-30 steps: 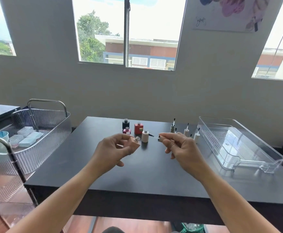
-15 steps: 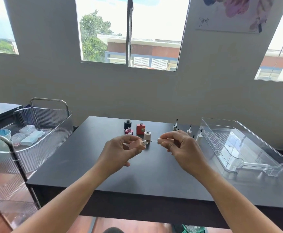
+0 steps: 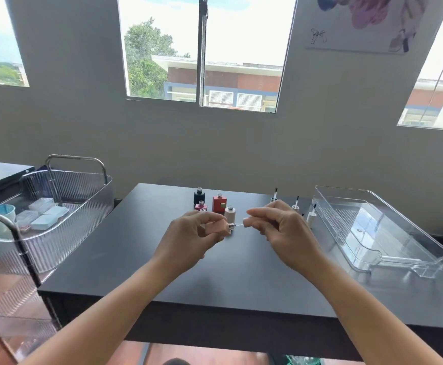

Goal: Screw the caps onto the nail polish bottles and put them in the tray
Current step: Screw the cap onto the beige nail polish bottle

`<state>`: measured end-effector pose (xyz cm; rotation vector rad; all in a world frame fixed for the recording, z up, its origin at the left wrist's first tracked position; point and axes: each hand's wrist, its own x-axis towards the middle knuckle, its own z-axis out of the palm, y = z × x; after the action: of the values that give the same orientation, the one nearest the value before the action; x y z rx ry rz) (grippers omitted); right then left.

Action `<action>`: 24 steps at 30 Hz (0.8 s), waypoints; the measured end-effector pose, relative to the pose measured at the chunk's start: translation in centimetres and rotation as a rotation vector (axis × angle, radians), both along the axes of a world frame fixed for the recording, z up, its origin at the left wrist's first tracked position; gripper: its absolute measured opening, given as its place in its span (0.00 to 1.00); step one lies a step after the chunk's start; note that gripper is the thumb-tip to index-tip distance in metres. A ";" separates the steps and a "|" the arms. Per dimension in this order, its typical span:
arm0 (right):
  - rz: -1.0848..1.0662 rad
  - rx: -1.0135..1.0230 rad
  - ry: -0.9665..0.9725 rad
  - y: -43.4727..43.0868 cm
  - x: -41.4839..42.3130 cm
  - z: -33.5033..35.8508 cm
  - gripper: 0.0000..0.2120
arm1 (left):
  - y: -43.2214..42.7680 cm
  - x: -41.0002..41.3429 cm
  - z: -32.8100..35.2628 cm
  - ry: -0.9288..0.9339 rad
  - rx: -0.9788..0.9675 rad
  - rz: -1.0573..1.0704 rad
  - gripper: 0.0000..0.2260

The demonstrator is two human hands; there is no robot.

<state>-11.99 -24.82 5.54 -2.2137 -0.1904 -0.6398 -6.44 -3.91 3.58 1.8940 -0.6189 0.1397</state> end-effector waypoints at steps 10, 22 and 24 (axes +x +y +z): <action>0.035 0.264 0.064 -0.1 0.2 0.1 0.03 | -0.8 0.1 -0.3 -0.006 -0.039 0.015 0.11; -0.156 -0.047 0.232 -1.2 0.0 0.2 0.36 | -1.6 0.1 -1.0 -0.002 0.027 -0.024 0.13; -0.085 -0.029 0.245 -1.5 -0.1 0.0 0.31 | -1.7 0.2 -1.2 0.011 0.030 -0.021 0.12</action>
<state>-12.10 -26.29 5.58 -2.3147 0.0202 -0.4076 -6.21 -5.61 2.41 1.9155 -0.6371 0.1069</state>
